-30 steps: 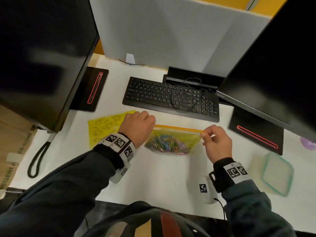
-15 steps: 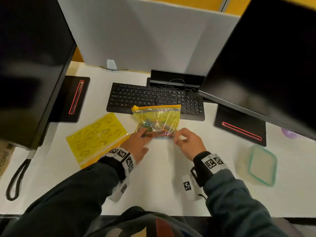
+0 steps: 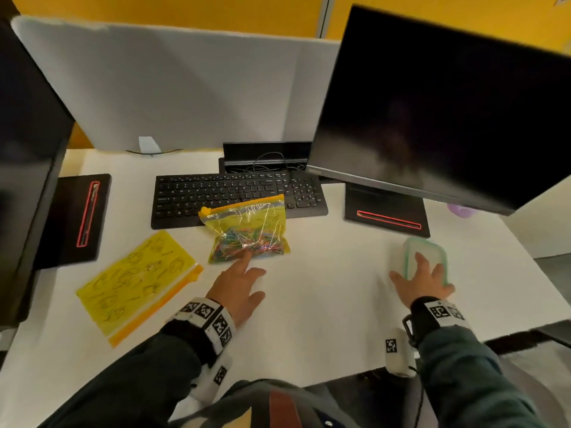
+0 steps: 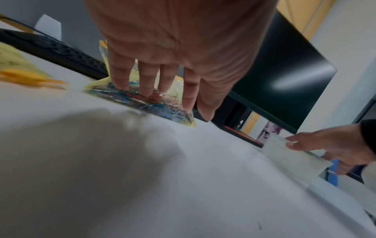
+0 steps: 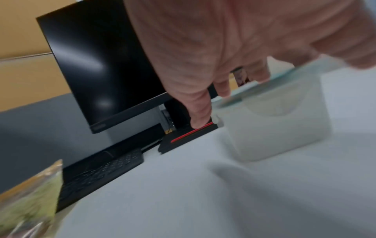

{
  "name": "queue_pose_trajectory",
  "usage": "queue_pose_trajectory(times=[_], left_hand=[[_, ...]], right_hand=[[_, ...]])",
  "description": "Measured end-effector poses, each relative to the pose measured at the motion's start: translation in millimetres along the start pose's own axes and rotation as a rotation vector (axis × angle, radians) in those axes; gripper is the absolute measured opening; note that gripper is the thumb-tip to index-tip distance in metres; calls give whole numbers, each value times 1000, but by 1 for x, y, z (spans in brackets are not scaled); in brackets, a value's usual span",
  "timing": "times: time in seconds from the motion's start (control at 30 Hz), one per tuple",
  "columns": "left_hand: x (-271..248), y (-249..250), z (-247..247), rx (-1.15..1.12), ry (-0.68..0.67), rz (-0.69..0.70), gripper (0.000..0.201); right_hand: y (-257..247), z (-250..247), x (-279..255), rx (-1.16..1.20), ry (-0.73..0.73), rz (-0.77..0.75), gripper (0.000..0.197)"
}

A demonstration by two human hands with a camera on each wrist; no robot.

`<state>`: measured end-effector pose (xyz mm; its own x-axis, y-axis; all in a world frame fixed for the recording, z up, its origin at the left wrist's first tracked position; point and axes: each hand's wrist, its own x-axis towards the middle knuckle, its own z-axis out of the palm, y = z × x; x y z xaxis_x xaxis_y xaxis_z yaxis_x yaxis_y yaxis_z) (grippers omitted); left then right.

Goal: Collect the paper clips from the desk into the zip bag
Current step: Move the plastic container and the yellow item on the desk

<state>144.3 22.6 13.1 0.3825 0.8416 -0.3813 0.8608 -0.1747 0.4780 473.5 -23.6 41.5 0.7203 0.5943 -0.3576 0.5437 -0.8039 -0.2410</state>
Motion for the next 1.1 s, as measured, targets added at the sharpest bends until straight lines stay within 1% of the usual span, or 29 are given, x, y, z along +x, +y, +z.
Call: queue_pose_trajectory(times=[0.1,0.2,0.3,0.33,0.4,0.47,0.5,0.53,0.57,0.6,0.63,0.67,0.7,0.77,0.83,0.9,0.97,1.03,1.1], left_hand=[[-3,5,-4,-98,-4,39,33],[-10,12,-5,-240,9,52,24],[-13,13,-3,-390,45,-21,28],[-14,11,-3,-425,72,-62,29],[-14,3,-3,-483,110,-171,35],[-14,-7,-4,-531,128,-253,37],[-15,-11,-4,-576,136,-278,36],[-15,-15,-4,-640,139,-296,35],[-16,-17,-4,-722,134,-308,34],[-17,-19,-3,-809,117,-324,35],[-17,-19,-3,-887,92,-347,35],[-17,-20,-3,-944,72,-379,33],[-16,-21,-2,-976,73,-413,31],[-14,-23,1,-918,152,-470,24],[-14,-26,5,-794,223,-523,36],[-17,-26,9,-725,205,-549,47],[-17,-25,7,-703,236,-530,47],[-15,-25,1,-639,316,-494,50],[-14,-25,-5,-573,340,-466,48]], right_hand=[[-17,13,-32,-90,-57,-190,71],[-42,28,-77,-191,-176,-444,71],[-66,43,-124,-226,-335,-702,63],[-73,47,-133,-231,-360,-760,60],[-87,54,-141,-182,-355,-824,47],[-100,62,-137,-9,-317,-810,32],[-104,66,-133,90,-282,-767,27],[-107,70,-128,191,-257,-696,28],[-109,75,-123,296,-269,-598,33],[-110,79,-118,407,-329,-475,39],[-113,83,-115,512,-421,-349,43],[-115,86,-112,596,-516,-242,43],[-117,88,-110,637,-597,-171,38],[-119,91,-108,643,-716,-146,24],[-117,95,-109,674,-814,-144,18],[-114,100,-112,749,-860,-117,19],[-115,103,-113,742,-812,-157,19],[-116,102,-115,677,-760,-207,20],[-117,95,-117,596,-756,-213,24]])
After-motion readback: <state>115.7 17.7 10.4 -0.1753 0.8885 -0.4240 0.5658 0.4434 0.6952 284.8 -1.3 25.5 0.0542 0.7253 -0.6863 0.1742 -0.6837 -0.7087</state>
